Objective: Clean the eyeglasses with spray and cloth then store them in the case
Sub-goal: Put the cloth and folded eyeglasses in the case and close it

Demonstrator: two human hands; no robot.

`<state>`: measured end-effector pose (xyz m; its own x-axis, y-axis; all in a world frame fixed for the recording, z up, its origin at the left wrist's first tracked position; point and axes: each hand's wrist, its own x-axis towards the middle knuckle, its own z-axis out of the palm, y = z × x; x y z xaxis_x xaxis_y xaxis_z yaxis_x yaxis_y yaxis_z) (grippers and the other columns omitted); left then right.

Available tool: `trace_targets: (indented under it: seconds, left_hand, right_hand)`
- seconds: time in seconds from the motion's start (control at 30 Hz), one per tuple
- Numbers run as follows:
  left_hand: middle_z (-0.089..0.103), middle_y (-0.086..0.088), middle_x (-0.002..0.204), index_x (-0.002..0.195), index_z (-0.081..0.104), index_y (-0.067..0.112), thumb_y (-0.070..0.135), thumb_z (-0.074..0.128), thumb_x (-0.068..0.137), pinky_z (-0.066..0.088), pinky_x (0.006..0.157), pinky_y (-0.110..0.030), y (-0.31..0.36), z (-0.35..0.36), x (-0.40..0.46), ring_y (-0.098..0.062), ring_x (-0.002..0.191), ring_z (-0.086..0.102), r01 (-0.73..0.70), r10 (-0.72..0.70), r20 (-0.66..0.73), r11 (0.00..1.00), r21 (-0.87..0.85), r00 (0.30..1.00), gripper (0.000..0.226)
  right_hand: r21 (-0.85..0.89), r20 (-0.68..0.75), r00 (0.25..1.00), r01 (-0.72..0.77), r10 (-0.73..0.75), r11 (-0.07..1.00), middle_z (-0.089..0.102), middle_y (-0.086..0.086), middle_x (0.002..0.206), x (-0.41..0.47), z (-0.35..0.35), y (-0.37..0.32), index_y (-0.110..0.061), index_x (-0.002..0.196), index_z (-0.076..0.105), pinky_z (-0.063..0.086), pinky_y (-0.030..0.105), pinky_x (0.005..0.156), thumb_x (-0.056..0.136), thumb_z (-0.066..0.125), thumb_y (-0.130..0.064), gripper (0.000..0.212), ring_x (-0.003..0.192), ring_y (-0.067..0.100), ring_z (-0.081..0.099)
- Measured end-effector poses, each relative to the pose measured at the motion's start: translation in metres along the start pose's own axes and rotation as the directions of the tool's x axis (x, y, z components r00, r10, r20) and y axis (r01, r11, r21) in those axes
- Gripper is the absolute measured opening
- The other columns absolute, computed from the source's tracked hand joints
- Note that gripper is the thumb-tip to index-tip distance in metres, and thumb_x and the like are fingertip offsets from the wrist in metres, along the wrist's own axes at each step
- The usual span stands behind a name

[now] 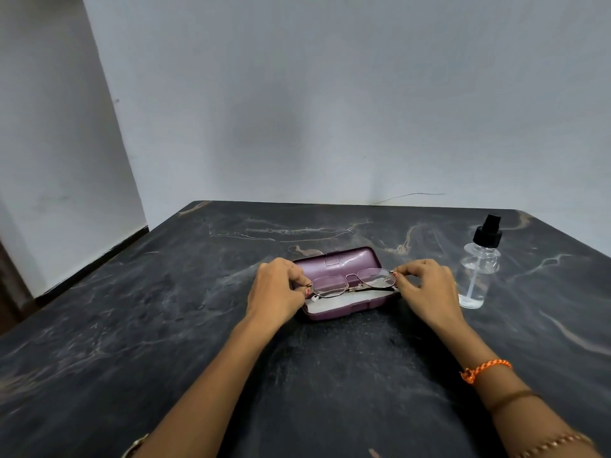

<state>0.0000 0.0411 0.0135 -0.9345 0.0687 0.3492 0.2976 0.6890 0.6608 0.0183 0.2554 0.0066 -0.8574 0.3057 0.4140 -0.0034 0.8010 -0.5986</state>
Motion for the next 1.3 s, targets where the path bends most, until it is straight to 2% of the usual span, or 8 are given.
trace_targets:
  seconds: [0.23, 0.43, 0.63, 0.83, 0.9, 1.03, 1.17, 1.3]
  left_hand:
    - [0.059, 0.008, 0.088, 0.077, 0.074, 0.010, 0.004, 0.071, 0.071, 0.042, 0.082, -0.029, 0.000, -0.003, 0.000, -0.019, 0.102, 0.050, -0.047, 0.047, 0.002, 0.999, -0.004, 0.999, 0.009]
    - [0.058, 0.008, 0.088, 0.071, 0.074, 0.012, 0.004, 0.076, 0.065, 0.045, 0.078, -0.030, -0.001, -0.007, 0.001, -0.013, 0.089, 0.054, -0.050, 0.050, 0.004, 0.998, -0.030, 0.999, 0.010]
    - [0.059, 0.005, 0.077, 0.071, 0.073, 0.004, -0.005, 0.068, 0.071, 0.047, 0.065, -0.016, -0.002, -0.007, 0.002, -0.006, 0.067, 0.055, -0.058, 0.060, 0.030, 0.996, -0.070, 0.998, 0.009]
    - [0.061, 0.003, 0.075, 0.068, 0.072, 0.006, 0.011, 0.075, 0.069, 0.054, 0.074, -0.036, 0.001, -0.008, 0.000, -0.020, 0.073, 0.062, -0.056, 0.061, 0.042, 0.992, -0.110, 0.997, 0.006]
    - [0.061, 0.001, 0.074, 0.066, 0.072, 0.009, 0.021, 0.077, 0.067, 0.053, 0.072, -0.031, 0.001, -0.009, -0.001, -0.013, 0.068, 0.059, -0.061, 0.068, 0.058, 0.991, -0.116, 0.996, 0.013]
    - [0.055, 0.016, 0.068, 0.062, 0.067, 0.021, 0.039, 0.081, 0.055, 0.039, 0.054, 0.000, -0.001, -0.012, 0.000, 0.004, 0.064, 0.049, -0.055, 0.068, 0.123, 0.992, -0.110, 0.990, 0.024]
    - [0.049, 0.021, 0.079, 0.071, 0.057, 0.026, 0.050, 0.080, 0.044, 0.035, 0.051, -0.008, -0.004, -0.013, 0.001, 0.008, 0.073, 0.045, -0.018, 0.026, 0.203, 0.999, -0.042, 0.979, 0.042]
    - [0.051, 0.014, 0.086, 0.072, 0.054, 0.028, 0.048, 0.081, 0.044, 0.033, 0.056, -0.011, -0.006, -0.012, 0.001, 0.004, 0.076, 0.045, -0.041, 0.053, 0.220, 0.997, -0.062, 0.974, 0.044]
  right_hand:
    - [-0.005, 0.006, 1.000, 0.002, -0.002, 1.000, 0.066, 0.014, 0.105, 0.001, -0.001, 0.001, -0.010, 0.095, 0.073, 0.038, 0.031, 0.081, 0.083, 0.063, -0.017, 0.017, 0.106, 0.033, 0.053]
    - [0.033, 0.014, 1.000, 0.018, -0.018, 0.999, 0.069, 0.011, 0.102, -0.002, -0.002, -0.001, -0.011, 0.096, 0.073, 0.039, 0.028, 0.080, 0.083, 0.062, -0.016, 0.017, 0.102, 0.029, 0.058]
    - [0.027, 0.067, 0.997, 0.036, -0.038, 0.999, 0.071, 0.009, 0.102, -0.003, -0.001, -0.004, -0.014, 0.095, 0.073, 0.037, 0.026, 0.075, 0.083, 0.062, -0.014, 0.017, 0.102, 0.026, 0.059]
    - [0.011, 0.109, 0.993, 0.040, -0.041, 0.999, 0.071, 0.006, 0.102, -0.005, -0.002, -0.004, -0.017, 0.097, 0.073, 0.042, 0.029, 0.079, 0.084, 0.060, -0.015, 0.019, 0.101, 0.024, 0.059]
    - [-0.008, 0.115, 0.993, 0.039, -0.038, 0.999, 0.070, 0.006, 0.104, -0.005, -0.001, -0.005, -0.018, 0.097, 0.073, 0.044, 0.031, 0.079, 0.084, 0.057, -0.014, 0.021, 0.101, 0.024, 0.059]
    - [0.007, 0.110, 0.993, 0.046, -0.046, 0.999, 0.071, 0.006, 0.102, -0.006, -0.001, -0.006, -0.015, 0.097, 0.072, 0.045, 0.032, 0.074, 0.082, 0.050, -0.009, 0.027, 0.095, 0.024, 0.061]
    - [0.021, 0.101, 0.993, 0.055, -0.057, 0.998, 0.072, 0.006, 0.095, -0.006, -0.001, -0.005, -0.013, 0.094, 0.072, 0.040, 0.029, 0.068, 0.082, 0.045, -0.005, 0.031, 0.091, 0.025, 0.062]
    - [0.146, 0.056, 0.994, 0.085, -0.094, 0.986, 0.065, 0.004, 0.099, -0.008, -0.001, -0.006, -0.012, 0.103, 0.065, 0.043, 0.029, 0.079, 0.089, 0.049, -0.017, 0.022, 0.094, 0.019, 0.059]
